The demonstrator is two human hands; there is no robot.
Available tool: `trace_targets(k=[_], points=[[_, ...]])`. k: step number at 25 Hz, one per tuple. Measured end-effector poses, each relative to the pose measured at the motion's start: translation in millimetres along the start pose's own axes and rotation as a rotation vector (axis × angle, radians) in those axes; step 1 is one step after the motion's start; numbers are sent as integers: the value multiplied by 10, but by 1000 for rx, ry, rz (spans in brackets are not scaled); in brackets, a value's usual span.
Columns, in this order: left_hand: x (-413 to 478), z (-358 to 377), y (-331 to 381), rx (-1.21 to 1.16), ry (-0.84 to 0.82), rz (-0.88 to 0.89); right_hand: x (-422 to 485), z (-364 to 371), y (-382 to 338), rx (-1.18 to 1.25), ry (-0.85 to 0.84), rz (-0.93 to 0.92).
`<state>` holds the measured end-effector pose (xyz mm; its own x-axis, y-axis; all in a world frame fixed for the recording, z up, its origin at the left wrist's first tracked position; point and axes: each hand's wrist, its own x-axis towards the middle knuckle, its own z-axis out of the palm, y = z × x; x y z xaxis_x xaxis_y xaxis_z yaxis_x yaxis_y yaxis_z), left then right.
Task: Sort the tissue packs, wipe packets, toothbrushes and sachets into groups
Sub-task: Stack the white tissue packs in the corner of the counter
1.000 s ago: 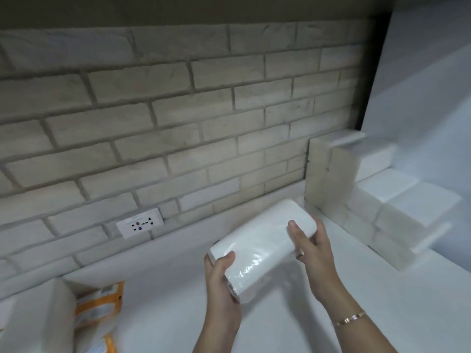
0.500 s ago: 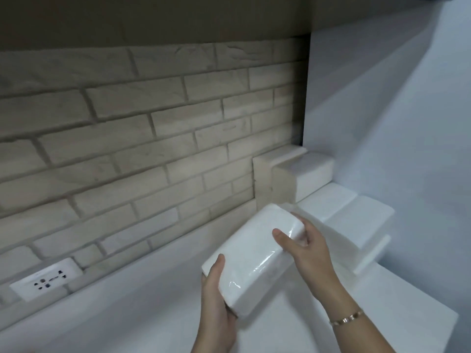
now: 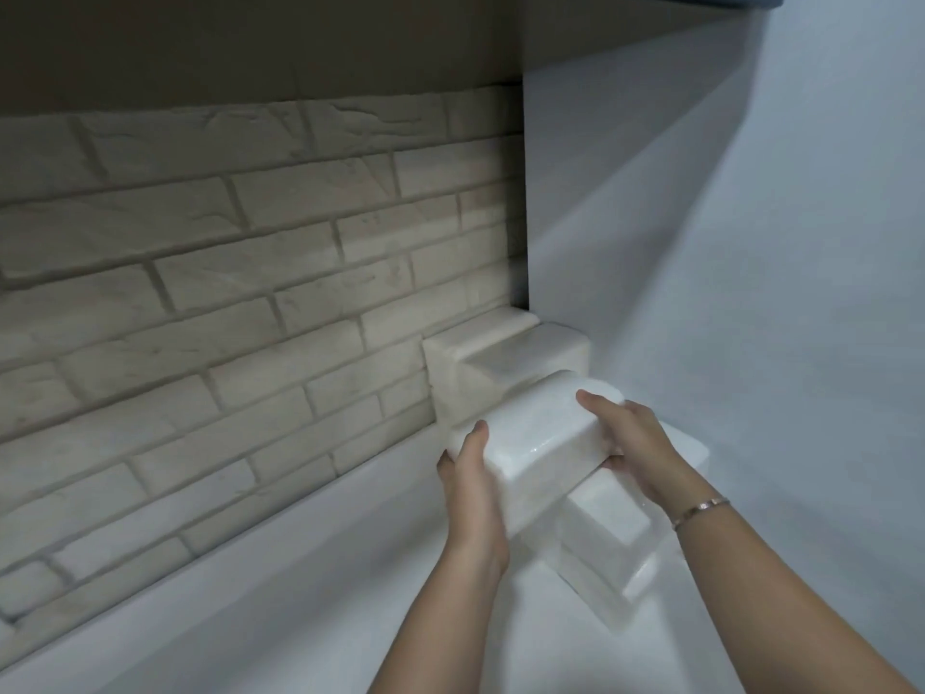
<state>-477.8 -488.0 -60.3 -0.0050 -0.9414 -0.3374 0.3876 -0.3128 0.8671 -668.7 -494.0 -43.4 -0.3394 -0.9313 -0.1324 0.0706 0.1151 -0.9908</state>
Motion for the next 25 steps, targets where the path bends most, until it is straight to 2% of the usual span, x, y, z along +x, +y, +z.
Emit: trace_targets(k=[4,8,9,14,22,25], points=[[114,409,-84,53,69,-20,371,-208,5,-68,54,19],[277,673,-180,101,128,-29,596,-272,-39,-494,176,64],[335,730,-201,116,145,-26,628,-262,-34,-523,210,79],[549,1067,-263,183,261,-3,478,-199,190,-116,363,-13],[585,1072,-197,177,133,-53,265,-200,470,-206,253,-186],[525,958,-142,96,8,-82,290,-184,536,-179,281,-222]])
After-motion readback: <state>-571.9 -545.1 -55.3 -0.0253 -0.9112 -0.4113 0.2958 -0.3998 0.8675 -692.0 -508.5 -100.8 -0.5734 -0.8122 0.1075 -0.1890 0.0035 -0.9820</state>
